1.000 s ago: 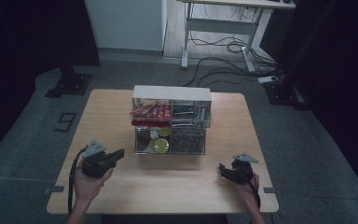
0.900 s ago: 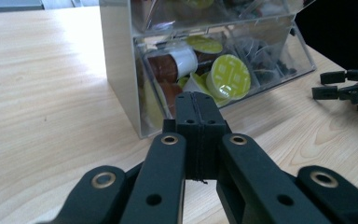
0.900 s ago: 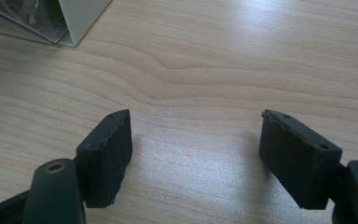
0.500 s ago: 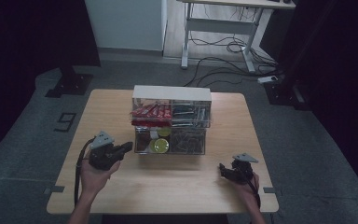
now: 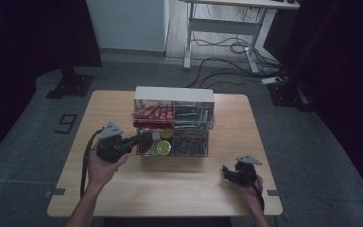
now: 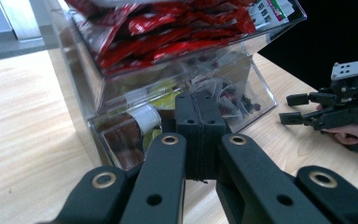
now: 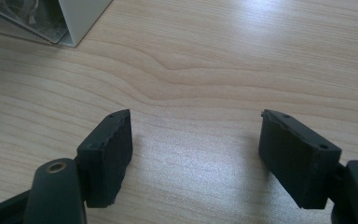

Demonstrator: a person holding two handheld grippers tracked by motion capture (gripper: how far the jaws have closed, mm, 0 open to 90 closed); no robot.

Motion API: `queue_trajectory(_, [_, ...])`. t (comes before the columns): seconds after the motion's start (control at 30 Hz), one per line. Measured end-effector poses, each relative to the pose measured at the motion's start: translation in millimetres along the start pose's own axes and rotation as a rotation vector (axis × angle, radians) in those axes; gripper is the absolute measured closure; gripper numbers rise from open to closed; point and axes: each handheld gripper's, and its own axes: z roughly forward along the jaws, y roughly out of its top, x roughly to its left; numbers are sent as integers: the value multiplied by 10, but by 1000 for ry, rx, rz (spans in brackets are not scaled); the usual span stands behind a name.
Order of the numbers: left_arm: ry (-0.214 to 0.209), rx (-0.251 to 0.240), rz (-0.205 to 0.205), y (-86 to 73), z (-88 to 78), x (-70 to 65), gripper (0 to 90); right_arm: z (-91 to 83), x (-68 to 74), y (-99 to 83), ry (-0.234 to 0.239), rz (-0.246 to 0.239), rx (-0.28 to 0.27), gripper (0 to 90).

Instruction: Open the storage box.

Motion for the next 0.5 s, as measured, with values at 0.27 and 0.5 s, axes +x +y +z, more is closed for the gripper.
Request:
queue_trajectory(0.27, [8, -6, 8, 151, 47, 23, 900, -7, -10, -5, -2, 2, 0, 266])
queue_trajectory(0.5, [-4, -18, 8, 227, 26, 8, 900, -9, -16, -7, -2, 0, -2, 273])
